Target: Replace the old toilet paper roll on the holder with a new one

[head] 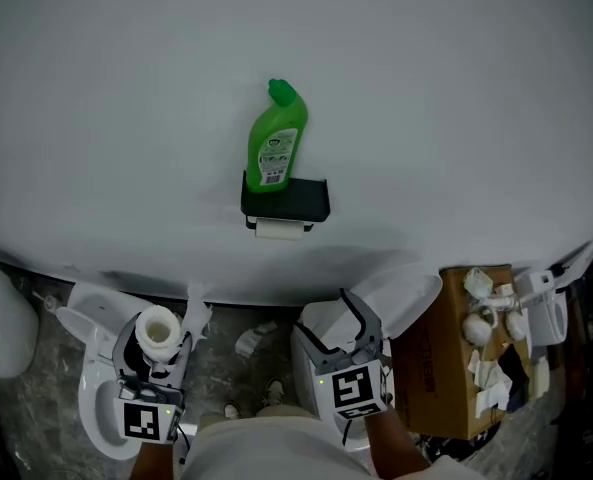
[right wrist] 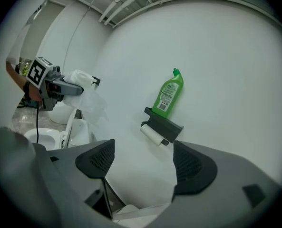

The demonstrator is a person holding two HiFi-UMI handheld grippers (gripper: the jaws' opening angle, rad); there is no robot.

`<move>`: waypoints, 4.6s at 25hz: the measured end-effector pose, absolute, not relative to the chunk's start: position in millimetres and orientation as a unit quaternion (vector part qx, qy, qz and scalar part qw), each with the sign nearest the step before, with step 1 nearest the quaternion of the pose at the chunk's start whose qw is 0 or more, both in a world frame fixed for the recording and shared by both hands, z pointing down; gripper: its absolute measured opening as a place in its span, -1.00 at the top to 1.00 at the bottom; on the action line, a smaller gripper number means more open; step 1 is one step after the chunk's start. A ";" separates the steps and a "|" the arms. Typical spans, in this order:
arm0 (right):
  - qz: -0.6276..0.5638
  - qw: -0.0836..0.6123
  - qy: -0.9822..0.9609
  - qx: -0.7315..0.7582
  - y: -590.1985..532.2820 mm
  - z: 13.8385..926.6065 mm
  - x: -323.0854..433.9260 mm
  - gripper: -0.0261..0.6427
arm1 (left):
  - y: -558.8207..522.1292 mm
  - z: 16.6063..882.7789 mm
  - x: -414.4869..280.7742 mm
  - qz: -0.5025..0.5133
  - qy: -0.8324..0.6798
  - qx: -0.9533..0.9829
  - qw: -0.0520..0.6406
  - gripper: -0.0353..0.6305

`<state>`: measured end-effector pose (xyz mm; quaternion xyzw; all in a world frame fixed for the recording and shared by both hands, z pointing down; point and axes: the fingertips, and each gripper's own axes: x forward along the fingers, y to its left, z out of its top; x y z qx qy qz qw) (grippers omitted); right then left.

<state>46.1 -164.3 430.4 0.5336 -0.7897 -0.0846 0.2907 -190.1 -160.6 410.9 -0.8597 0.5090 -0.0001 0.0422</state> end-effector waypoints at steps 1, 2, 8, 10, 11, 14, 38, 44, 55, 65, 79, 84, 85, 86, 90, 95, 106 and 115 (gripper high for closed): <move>-0.096 0.299 -0.790 0.526 -174.2 431.9 45.3 -0.14 | -162.2 409.9 -189.2 -0.005 0.513 -0.857 0.045 -0.06; -0.108 0.307 -0.791 0.518 -184.7 434.0 43.9 -0.14 | -164.5 408.5 -188.9 -0.007 0.519 -0.853 0.046 -0.06; -0.118 0.337 -0.807 0.470 -240.3 458.3 30.2 -0.14 | -168.9 399.9 -189.1 -0.019 0.554 -0.831 0.057 -0.06; -0.143 0.356 -0.797 0.467 -258.6 466.4 28.5 -0.14 | -167.2 400.7 -196.4 -0.027 0.568 -0.821 0.060 -0.06; -0.157 0.367 -0.791 0.464 -267.1 470.7 27.5 -0.14 | -165.6 401.6 -200.9 -0.034 0.575 -0.815 0.062 -0.06; -0.175 0.396 -0.782 0.447 -287.5 485.1 22.7 -0.14 | -158.4 406.2 -213.5 -0.048 0.593 -0.801 0.064 -0.06; -0.236 0.467 -0.742 0.420 -345.9 509.9 7.7 -0.13 | -145.0 413.9 -237.3 -0.038 0.626 -0.777 0.061 -0.06; -0.256 0.483 -0.724 0.422 -352.4 510.4 9.0 0.00 | -140.1 418.4 -245.0 -0.040 0.633 -0.771 0.053 -0.06; -0.277 0.471 -0.712 0.440 -350.7 499.8 18.5 0.29 | -134.6 418.2 -246.1 -0.041 0.631 -0.773 0.054 -0.06; -0.271 0.478 -0.700 0.457 -342.3 496.1 49.9 0.31 | -137.0 414.6 -227.6 -0.033 0.616 -0.785 0.058 -0.06; -0.214 0.474 -0.683 0.513 -331.4 496.2 129.1 0.36 | -146.2 412.5 -205.5 -0.042 0.596 -0.799 0.071 -0.06; -0.186 0.442 -0.687 0.546 -314.4 486.8 155.0 0.38 | -154.3 407.4 -193.3 -0.045 0.584 -0.806 0.082 -0.06; -0.180 0.434 -0.688 0.553 -310.6 483.9 159.4 0.38 | -156.2 407.0 -190.1 -0.048 0.581 -0.809 0.083 -0.06; -0.173 0.427 -0.690 0.559 -306.9 481.1 163.8 0.38 | -158.4 406.4 -186.7 -0.051 0.577 -0.811 0.085 -0.06; -0.152 0.398 -0.691 0.584 -291.6 468.0 182.6 0.38 | -168.2 402.3 -173.7 -0.054 0.563 -0.819 0.097 -0.06; -0.129 0.356 -0.692 0.614 -268.6 448.0 201.5 0.38 | -181.3 394.8 -162.6 -0.056 0.553 -0.824 0.110 -0.06; -0.088 0.269 -0.696 0.660 -216.7 413.2 220.2 0.38 | -208.1 377.2 -92.5 -0.128 0.460 -0.849 0.225 -0.06; -0.038 0.200 -0.717 0.667 -192.6 405.5 225.6 0.38 | -214.1 390.0 43.1 -0.137 0.305 -0.877 0.345 -0.06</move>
